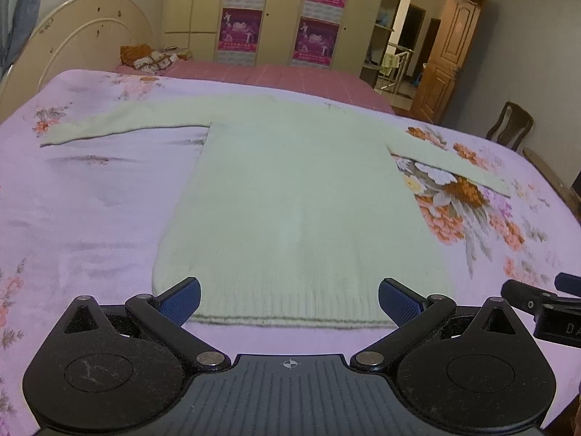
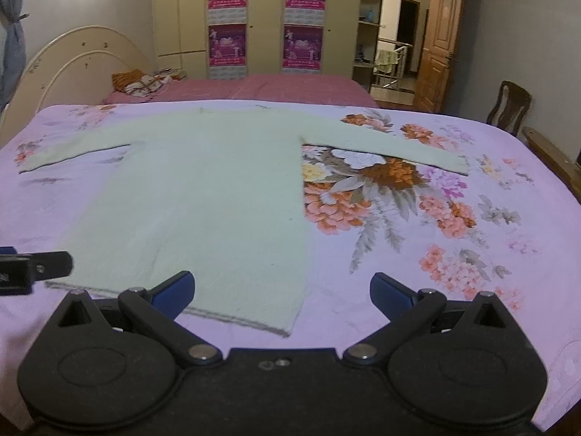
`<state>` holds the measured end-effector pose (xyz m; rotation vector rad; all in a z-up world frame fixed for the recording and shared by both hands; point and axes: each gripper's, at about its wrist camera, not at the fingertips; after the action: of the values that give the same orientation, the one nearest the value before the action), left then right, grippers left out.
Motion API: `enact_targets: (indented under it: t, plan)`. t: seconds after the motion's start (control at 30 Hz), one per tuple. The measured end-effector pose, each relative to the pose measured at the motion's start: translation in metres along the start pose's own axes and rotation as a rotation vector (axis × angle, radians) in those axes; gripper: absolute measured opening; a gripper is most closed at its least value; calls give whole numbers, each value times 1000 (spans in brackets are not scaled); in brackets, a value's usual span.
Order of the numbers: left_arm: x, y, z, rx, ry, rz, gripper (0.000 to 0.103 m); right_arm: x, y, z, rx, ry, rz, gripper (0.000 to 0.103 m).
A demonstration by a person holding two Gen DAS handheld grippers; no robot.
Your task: Fold small clothes
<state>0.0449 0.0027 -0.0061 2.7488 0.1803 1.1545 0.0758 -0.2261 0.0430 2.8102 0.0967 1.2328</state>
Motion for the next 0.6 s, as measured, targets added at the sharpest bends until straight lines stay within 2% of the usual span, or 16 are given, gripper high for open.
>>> enact_targets:
  t: [0.2,0.6]
  plan:
    - [17,1,12,-65,37,-16,103,10,15,13,-4,-1,21,102]
    - [53,7,53,-53,24,13,103,37,38,53,16,2,24,102]
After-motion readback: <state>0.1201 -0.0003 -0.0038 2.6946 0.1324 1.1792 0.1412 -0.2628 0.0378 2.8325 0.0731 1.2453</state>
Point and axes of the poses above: each gripper's, at about its wrist camera, not at the fingertips, and z roughly the way its jaws point, y to its right, x to its top, and after that the axes turned 2 degrees about -z, right-handed
